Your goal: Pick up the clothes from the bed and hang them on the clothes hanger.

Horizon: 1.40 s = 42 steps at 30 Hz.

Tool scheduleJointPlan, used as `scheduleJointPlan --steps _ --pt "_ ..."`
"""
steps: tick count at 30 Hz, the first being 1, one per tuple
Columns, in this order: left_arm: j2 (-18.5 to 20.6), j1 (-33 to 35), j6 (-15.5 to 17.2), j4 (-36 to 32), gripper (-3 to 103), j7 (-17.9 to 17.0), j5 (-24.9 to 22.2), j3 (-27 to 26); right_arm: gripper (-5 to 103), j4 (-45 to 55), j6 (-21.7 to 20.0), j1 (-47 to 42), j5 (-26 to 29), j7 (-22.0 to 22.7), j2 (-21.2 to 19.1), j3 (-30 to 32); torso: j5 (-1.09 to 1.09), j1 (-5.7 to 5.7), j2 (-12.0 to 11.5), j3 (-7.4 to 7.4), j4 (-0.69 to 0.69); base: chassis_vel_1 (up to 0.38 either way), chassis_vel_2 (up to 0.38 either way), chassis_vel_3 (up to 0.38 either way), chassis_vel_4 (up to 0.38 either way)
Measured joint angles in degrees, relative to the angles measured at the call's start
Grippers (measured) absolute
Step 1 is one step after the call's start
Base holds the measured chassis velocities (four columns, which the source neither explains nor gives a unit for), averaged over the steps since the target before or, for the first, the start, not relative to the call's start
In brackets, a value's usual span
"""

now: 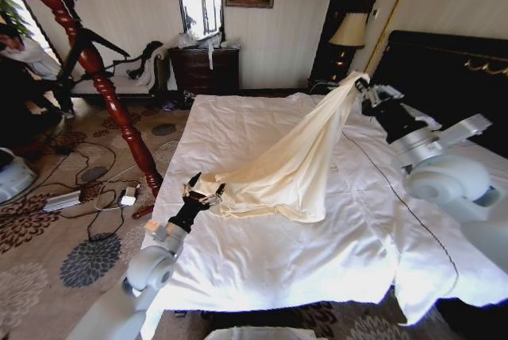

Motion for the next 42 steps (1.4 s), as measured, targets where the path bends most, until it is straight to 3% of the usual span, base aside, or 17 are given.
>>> scheduleJointPlan --steps 3,4,6,7,10,12,14,16,19,21,22,23,25,28,32,39,42 --pt "3.84 3.05 9.89 -0.35 100 -1.20 0.66 2.24 2 0.69 0.05 0.63 0.43 0.38 -0.51 0.25 0.00 0.00 0.00 0.01 0.04 0.000 0.000 0.000 0.000" --pt "3.84 3.05 9.89 -0.35 100 -1.20 0.66 2.24 2 0.69 0.05 0.63 0.43 0.38 -0.51 0.25 0.00 0.00 0.00 0.01 0.04 0.000 0.000 0.000 0.000" --pt "6.78 4.27 14.04 0.17 100 -1.28 8.34 2.93 2 1.25 0.05 1.37 1.45 1.31 -0.60 0.33 0.02 0.00 0.00 0.00 0.01 0.000 0.000 0.000 0.000" --pt "8.62 4.69 14.35 1.20 100 -0.84 14.06 3.12 2 1.42 0.05 1.63 1.92 1.73 -0.76 0.50 -0.02 0.00 0.00 0.01 0.02 0.000 0.000 0.000 0.000" --pt "11.00 5.52 12.76 1.77 100 1.00 18.91 3.24 2 1.59 0.05 1.67 2.12 1.96 -0.96 0.69 -0.01 0.01 -0.01 0.01 0.02 0.000 0.000 0.000 0.000" --pt "12.89 7.19 8.08 0.76 100 4.70 20.38 3.39 2 1.94 0.05 1.37 2.13 2.07 -1.15 1.00 0.00 0.00 -0.01 0.01 0.02 0.000 0.000 0.000 0.000" --pt "12.99 7.50 6.70 0.24 100 5.40 20.24 3.39 2 2.04 0.05 1.26 2.12 2.08 -1.16 1.04 0.01 0.00 0.00 0.00 0.02 0.000 0.000 0.000 0.000" --pt "11.62 7.68 0.69 -3.12 100 7.03 15.63 2.34 2 2.44 0.05 0.49 1.64 2.11 -1.25 1.13 0.00 0.00 0.00 0.01 0.02 0.000 0.000 0.000 0.000" --pt "9.50 6.51 0.10 -6.11 100 5.89 10.73 0.49 2 2.65 0.05 -0.40 0.97 2.09 -1.45 1.30 0.00 0.00 -0.01 0.01 0.04 0.000 0.000 0.000 0.000" --pt "6.86 2.52 2.81 -9.48 100 1.01 3.08 -5.22 2 3.28 0.07 -1.97 -0.12 1.92 -1.87 1.55 0.01 0.00 0.00 0.00 0.01 0.000 0.000 0.000 0.000" --pt "6.86 2.52 2.81 -9.48 100 1.01 3.08 -5.22 2 3.28 0.07 -1.97 -0.12 1.92 -1.87 1.55 0.01 0.00 0.00 0.00 0.01 0.000 0.000 0.000 0.000" --pt "6.80 -0.39 4.21 -9.97 100 -1.66 -0.69 -8.40 2 3.67 0.08 -2.65 -0.86 1.83 -1.99 1.58 0.00 0.00 0.00 0.00 0.02 0.000 0.000 0.000 0.000" --pt "7.91 -4.83 6.16 -9.60 100 -5.01 -5.28 -12.62 2 4.04 0.05 -3.38 -2.29 1.71 -2.01 1.59 -0.02 0.00 0.00 0.01 0.02 0.000 0.000 0.000 0.000" --pt "13.46 -15.44 9.63 -3.98 100 -11.88 -13.82 -21.17 2 4.68 -0.52 -4.16 -4.70 1.74 -0.88 1.58 0.01 0.00 -0.01 0.01 0.01 0.000 0.000 0.000 0.000" --pt "18.31 -24.87 12.48 2.49 100 -15.97 -20.34 -23.74 2 4.27 -0.64 -4.99 -5.90 1.83 0.57 2.20 -0.04 0.01 -0.01 0.01 0.04 0.000 0.000 0.000 0.000" --pt "24.76 -35.18 14.29 11.96 100 -16.77 -24.74 -23.42 2 3.26 -0.52 -5.77 -8.61 1.29 5.13 2.59 0.00 0.01 -0.01 0.01 0.03 0.000 0.000 0.000 0.000" --pt "28.37 -41.85 17.35 17.25 100 -17.19 -27.44 -20.90 2 2.63 -0.28 -6.45 -10.30 0.51 7.70 2.62 -0.01 0.00 -0.01 0.01 0.02 0.000 0.000 0.000 0.000"
